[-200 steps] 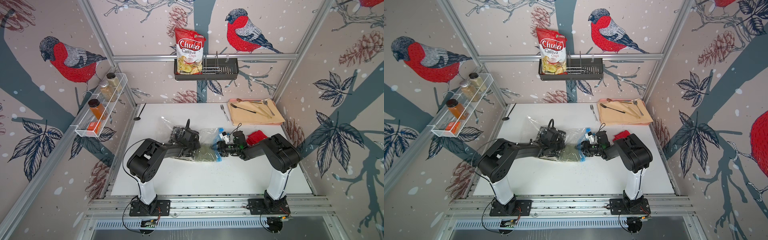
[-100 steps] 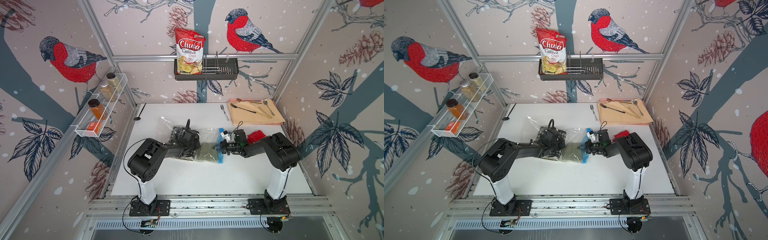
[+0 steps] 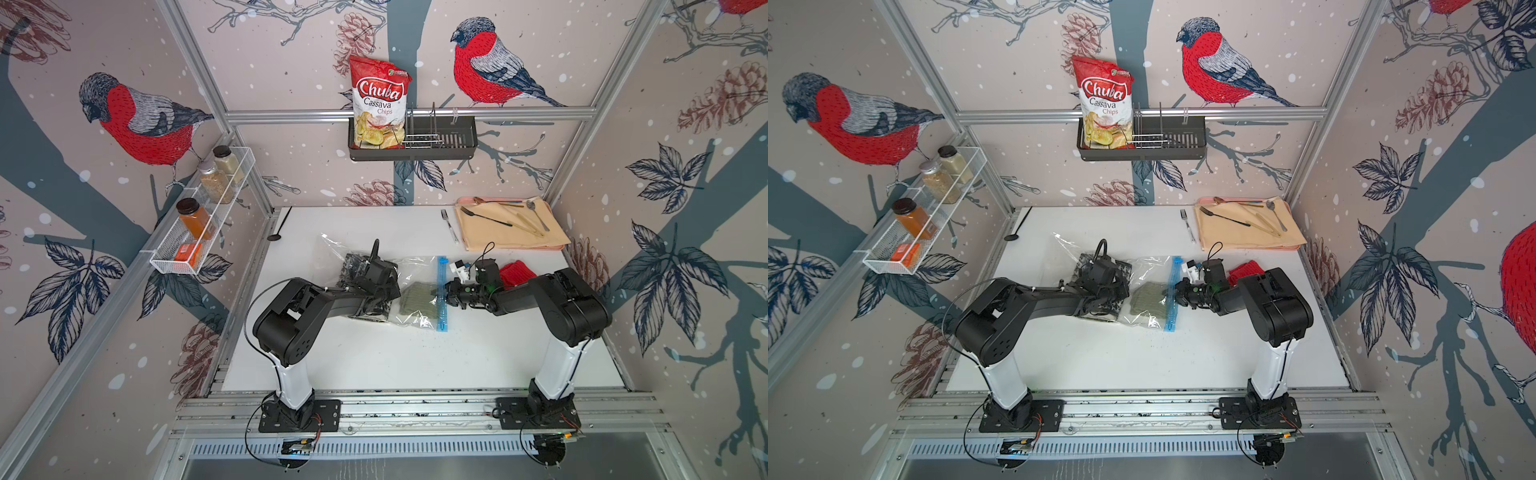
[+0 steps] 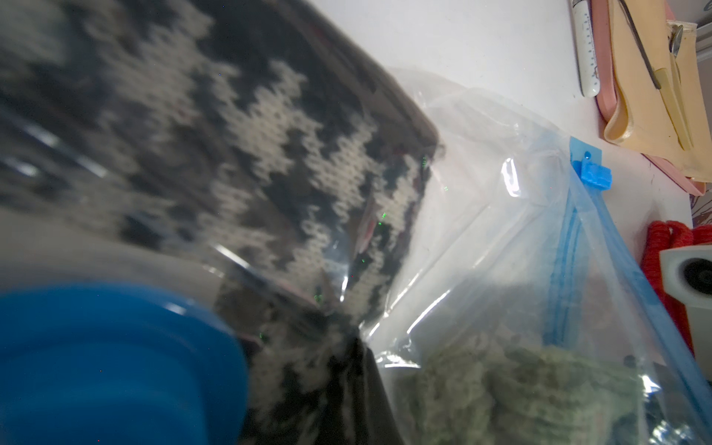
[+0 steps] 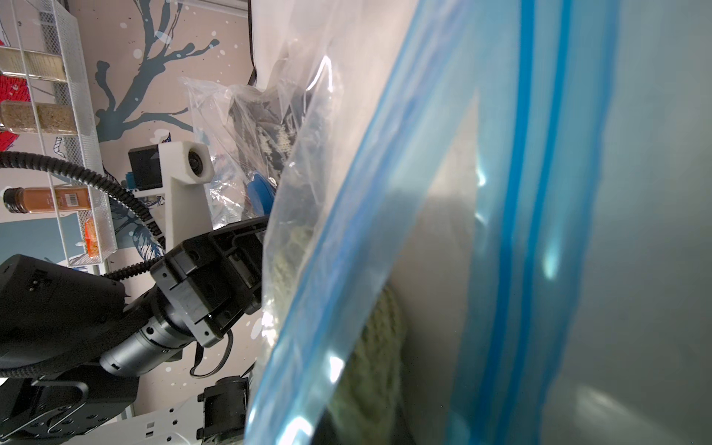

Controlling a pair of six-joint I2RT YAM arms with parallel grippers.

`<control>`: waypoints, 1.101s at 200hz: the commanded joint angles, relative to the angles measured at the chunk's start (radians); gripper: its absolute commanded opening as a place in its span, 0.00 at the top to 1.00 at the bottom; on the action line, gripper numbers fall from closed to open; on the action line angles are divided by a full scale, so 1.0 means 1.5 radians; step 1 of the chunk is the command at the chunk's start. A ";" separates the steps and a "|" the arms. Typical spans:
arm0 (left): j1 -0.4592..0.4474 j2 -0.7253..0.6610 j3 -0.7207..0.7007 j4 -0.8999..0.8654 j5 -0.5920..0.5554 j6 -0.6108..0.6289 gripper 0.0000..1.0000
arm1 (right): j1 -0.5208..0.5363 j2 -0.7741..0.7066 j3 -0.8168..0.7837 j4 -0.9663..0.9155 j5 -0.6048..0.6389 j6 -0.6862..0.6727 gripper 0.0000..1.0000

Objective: Take the scarf out of the vacuum bag
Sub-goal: Take out the scarf from the vacuum bag.

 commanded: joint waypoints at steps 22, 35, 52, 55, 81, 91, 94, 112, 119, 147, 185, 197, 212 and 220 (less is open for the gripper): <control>-0.003 0.001 -0.021 -0.092 0.001 -0.011 1.00 | 0.004 -0.034 0.012 -0.080 0.042 -0.055 1.00; -0.003 -0.002 -0.025 -0.090 -0.002 -0.013 1.00 | 0.003 -0.044 0.015 -0.108 0.059 -0.071 1.00; -0.003 -0.007 -0.036 -0.074 0.000 -0.011 1.00 | 0.003 -0.053 0.017 -0.138 0.084 -0.085 1.00; -0.003 -0.008 -0.037 -0.072 0.000 -0.010 1.00 | 0.004 -0.054 0.017 -0.142 0.088 -0.088 1.00; -0.003 -0.013 -0.054 -0.044 0.012 -0.011 1.00 | 0.007 -0.067 0.020 -0.179 0.113 -0.112 1.00; -0.004 -0.014 -0.058 -0.034 0.020 -0.009 1.00 | 0.007 -0.067 0.020 -0.184 0.117 -0.116 1.00; -0.004 -0.016 -0.059 -0.032 0.020 -0.010 1.00 | 0.007 -0.067 0.020 -0.185 0.118 -0.117 1.00; -0.004 -0.026 -0.070 -0.022 0.013 -0.011 1.00 | 0.007 -0.067 0.017 -0.188 0.122 -0.120 1.00; -0.003 -0.029 -0.074 -0.016 0.009 -0.010 1.00 | 0.008 -0.067 0.018 -0.190 0.124 -0.122 1.00; -0.004 -0.043 -0.088 -0.001 -0.002 -0.005 1.00 | 0.011 -0.068 0.028 -0.212 0.134 -0.138 1.00; -0.004 -0.073 -0.109 0.001 -0.028 -0.005 1.00 | 0.038 -0.062 0.041 -0.217 0.140 -0.143 1.00; -0.004 -0.081 -0.110 -0.009 -0.039 -0.001 1.00 | 0.051 -0.057 0.045 -0.210 0.140 -0.139 1.00; -0.004 -0.092 -0.112 -0.023 -0.058 0.002 1.00 | 0.063 -0.050 0.051 -0.201 0.140 -0.132 1.00; -0.004 -0.099 -0.116 -0.024 -0.062 0.002 1.00 | 0.068 -0.046 0.053 -0.198 0.140 -0.129 1.00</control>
